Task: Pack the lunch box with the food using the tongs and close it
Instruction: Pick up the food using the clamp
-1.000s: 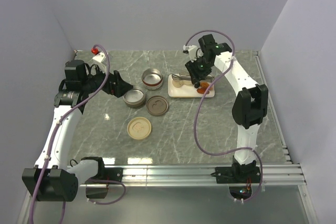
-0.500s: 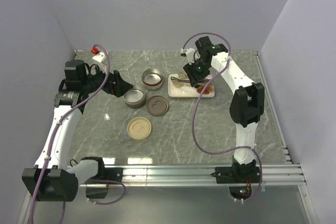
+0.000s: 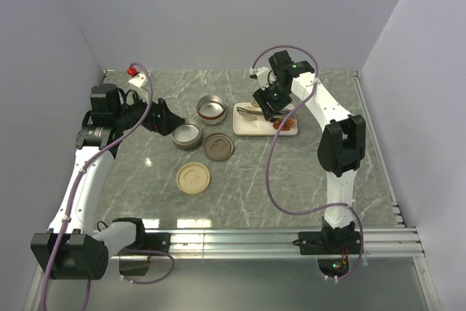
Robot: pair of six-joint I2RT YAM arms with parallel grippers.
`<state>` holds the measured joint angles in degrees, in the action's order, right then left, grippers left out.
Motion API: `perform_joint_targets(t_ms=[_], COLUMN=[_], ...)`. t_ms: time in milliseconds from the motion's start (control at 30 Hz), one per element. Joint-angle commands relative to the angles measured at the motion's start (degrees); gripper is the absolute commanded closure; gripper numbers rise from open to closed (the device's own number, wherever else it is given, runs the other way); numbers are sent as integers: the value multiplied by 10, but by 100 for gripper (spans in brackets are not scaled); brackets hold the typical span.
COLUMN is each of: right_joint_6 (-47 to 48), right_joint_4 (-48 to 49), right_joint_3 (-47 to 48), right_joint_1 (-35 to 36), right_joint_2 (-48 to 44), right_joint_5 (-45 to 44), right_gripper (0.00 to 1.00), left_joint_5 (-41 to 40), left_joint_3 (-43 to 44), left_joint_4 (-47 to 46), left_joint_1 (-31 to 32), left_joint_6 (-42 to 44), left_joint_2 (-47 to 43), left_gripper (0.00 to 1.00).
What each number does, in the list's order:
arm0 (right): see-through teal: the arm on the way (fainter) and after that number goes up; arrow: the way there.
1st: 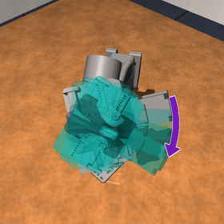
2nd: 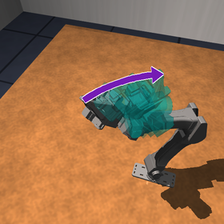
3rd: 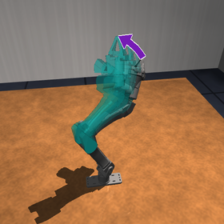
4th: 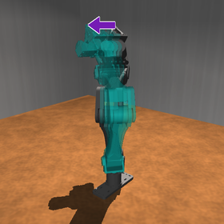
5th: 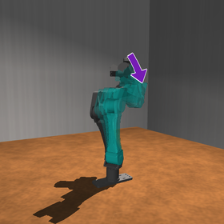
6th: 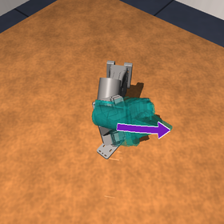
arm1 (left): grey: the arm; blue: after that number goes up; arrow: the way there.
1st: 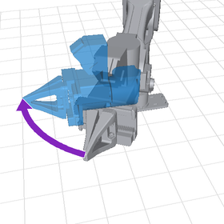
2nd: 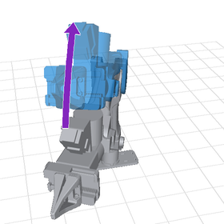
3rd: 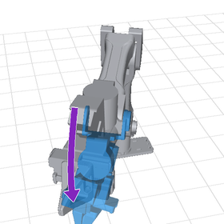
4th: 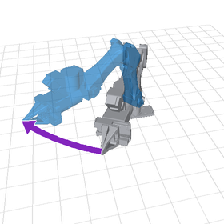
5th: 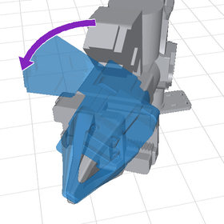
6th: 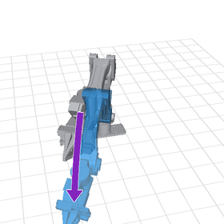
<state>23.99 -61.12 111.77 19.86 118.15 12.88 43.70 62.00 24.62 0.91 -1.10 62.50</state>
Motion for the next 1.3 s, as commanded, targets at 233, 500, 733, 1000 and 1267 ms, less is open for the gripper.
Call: perform_joint_targets(t_ms=[233, 500, 733, 1000, 1267], right_joint_6=[6, 15, 19, 17, 20], right_joint_4=[8, -11, -29, -32, -44], right_joint_3=[29, 48, 61, 62, 72], right_joint_1=[10, 13, 14, 14, 15], right_joint_2=[-20, 2, 16, 19, 24], right_joint_5=[-10, -15, -18, -22, -13], right_gripper=[37, 39, 40, 38, 44], left_joint_5=[3, 7, 7, 6, 5], left_joint_3=[-4, 0, 0, 0, 1], left_joint_4=[-16, -19, -15, -15, -14], left_joint_1=[1, 1, 1, 1, 1], left_joint_6=[4, 1, 5, 4, 5], left_joint_2=[-5, -1, -3, -4, -4], left_gripper=[1, 1, 1, 1, 1])
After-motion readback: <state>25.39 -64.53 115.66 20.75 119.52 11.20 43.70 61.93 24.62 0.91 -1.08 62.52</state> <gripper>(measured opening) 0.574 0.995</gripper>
